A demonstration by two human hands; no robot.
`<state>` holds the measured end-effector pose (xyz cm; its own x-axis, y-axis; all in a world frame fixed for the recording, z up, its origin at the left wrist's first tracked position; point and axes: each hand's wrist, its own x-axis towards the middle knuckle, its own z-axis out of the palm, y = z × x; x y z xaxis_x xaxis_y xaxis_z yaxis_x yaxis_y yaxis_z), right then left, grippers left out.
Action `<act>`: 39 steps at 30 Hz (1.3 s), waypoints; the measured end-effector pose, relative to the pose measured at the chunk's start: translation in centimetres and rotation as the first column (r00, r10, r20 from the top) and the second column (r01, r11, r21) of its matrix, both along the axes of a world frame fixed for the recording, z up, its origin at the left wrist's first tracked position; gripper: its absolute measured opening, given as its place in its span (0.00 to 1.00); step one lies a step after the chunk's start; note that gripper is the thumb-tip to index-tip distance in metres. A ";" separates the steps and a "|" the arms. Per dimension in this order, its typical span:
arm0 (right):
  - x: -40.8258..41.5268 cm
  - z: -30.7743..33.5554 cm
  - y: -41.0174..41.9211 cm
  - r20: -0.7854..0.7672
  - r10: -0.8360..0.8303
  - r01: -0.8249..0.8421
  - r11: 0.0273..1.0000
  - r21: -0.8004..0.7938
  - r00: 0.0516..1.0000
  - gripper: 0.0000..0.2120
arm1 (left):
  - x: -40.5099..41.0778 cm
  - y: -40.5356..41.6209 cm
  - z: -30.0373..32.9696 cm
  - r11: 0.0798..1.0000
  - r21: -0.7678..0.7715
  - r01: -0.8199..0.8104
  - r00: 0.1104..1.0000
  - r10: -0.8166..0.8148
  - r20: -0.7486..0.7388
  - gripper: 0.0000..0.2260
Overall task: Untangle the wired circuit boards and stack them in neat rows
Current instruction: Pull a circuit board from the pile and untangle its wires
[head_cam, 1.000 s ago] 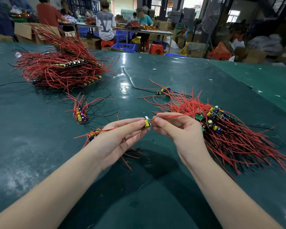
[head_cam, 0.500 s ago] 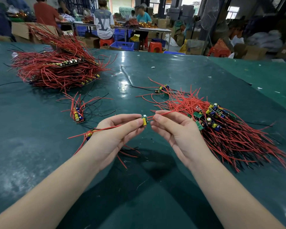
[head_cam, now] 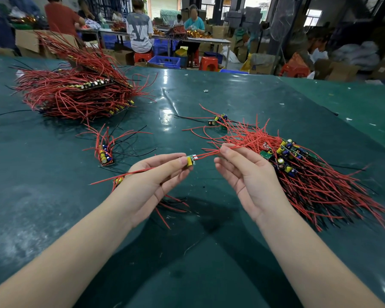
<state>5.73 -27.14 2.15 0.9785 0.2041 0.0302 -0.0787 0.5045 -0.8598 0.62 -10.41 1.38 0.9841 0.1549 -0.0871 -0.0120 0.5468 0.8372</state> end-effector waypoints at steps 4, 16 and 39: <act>0.1 0.0 -0.2 -0.006 -0.036 0.035 0.999 -0.010 0.999 0.07 | 0.0 0.0 0.0 0.999 0.028 -0.018 1.000 0.018 0.002 0.14; 0.6 0.3 -0.5 -0.059 -0.061 0.065 0.996 0.067 0.996 0.08 | 0.1 0.3 0.1 1.000 -0.001 -0.002 1.000 0.002 0.000 0.08; 1.3 0.5 -1.4 -0.013 -0.034 0.035 0.997 0.072 0.999 0.03 | 0.4 1.2 0.3 0.999 -0.037 -0.038 0.999 0.039 0.020 0.06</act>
<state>7.08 -28.53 2.62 0.9852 0.1683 0.0317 -0.0706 0.5678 -0.8201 0.99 -9.19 1.66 0.9792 0.1894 -0.0729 -0.0507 0.5760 0.8159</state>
